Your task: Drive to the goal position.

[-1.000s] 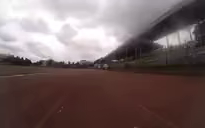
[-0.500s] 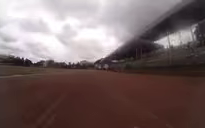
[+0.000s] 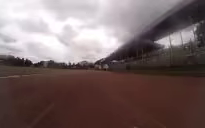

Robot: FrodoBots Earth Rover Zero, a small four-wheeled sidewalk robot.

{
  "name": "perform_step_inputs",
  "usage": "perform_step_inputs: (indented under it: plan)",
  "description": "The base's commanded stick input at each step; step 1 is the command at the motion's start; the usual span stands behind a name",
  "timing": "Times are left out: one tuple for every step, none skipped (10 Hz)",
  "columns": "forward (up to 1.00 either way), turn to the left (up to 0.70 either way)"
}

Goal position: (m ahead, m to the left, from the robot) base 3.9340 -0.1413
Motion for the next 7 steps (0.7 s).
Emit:
perform_step_inputs:
  plan:
    - [0.70, 0.00]
    - [0.70, 0.00]
    - [0.70, 0.00]
    - [0.70, 0.00]
    - [0.70, 0.00]
    - [0.70, 0.00]
    - [0.70, 0.00]
